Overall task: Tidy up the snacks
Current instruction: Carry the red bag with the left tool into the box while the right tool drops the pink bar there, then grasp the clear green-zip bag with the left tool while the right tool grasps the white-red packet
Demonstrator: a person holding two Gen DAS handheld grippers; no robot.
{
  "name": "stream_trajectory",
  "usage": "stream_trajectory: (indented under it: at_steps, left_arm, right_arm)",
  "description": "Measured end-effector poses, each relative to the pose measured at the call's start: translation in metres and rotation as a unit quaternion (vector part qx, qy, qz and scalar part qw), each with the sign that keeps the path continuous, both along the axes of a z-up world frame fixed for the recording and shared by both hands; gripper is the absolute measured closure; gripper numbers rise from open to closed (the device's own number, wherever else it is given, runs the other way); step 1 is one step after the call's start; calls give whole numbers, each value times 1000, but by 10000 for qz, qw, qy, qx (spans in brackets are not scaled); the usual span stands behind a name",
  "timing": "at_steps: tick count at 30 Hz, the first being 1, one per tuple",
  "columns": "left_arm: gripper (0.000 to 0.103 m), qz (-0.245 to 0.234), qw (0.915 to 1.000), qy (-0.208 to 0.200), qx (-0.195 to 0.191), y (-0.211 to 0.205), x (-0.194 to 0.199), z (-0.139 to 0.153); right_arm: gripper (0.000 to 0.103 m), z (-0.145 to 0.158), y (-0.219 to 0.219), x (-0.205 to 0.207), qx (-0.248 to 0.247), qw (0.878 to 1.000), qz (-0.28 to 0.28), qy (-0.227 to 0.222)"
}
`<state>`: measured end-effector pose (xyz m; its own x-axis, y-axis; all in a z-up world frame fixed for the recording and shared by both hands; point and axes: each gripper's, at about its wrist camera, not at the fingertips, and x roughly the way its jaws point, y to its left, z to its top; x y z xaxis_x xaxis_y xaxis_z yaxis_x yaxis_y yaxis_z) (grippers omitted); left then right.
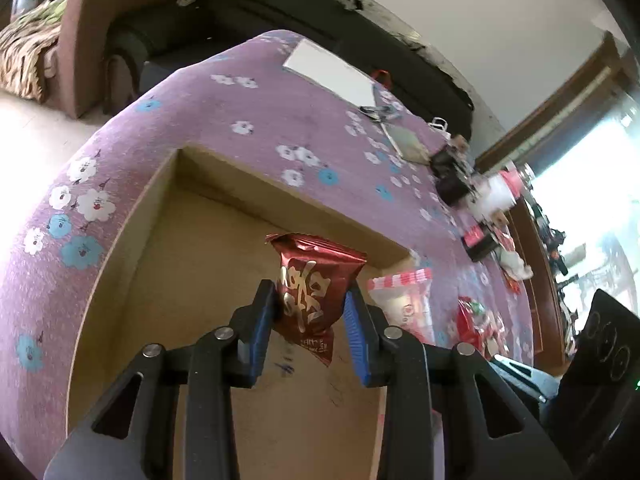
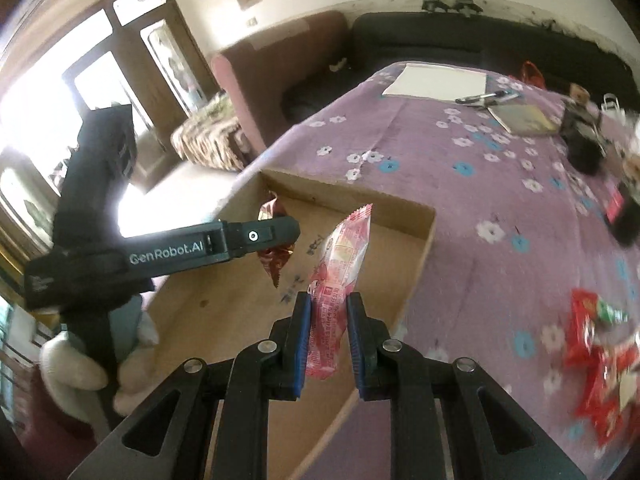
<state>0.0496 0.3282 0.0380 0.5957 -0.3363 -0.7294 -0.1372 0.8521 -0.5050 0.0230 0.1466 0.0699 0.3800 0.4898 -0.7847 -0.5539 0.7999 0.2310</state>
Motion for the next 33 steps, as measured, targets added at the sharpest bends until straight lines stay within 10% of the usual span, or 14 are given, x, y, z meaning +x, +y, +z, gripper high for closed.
stream_trajectory:
  at_steps: [10,18,26,33]
  left_arm:
    - [53,151,9996,-172,170,3,-6,11]
    - [47,212,9981,-262,509,-13,-30,40]
    - [47,-809,9945,-356,559,-103,-66,47]
    - [47,-1281,9883,-286,778,-153,-81,38]
  right_arm:
    - [62,0,0,12,12,9998,-20,-196]
    - [54,32,-105,9,314,9950,-850,-423]
    - [52,2,-205,10,329,9853,-1673,55]
    - [52,-28,-174,-5,309,9957,-716,504]
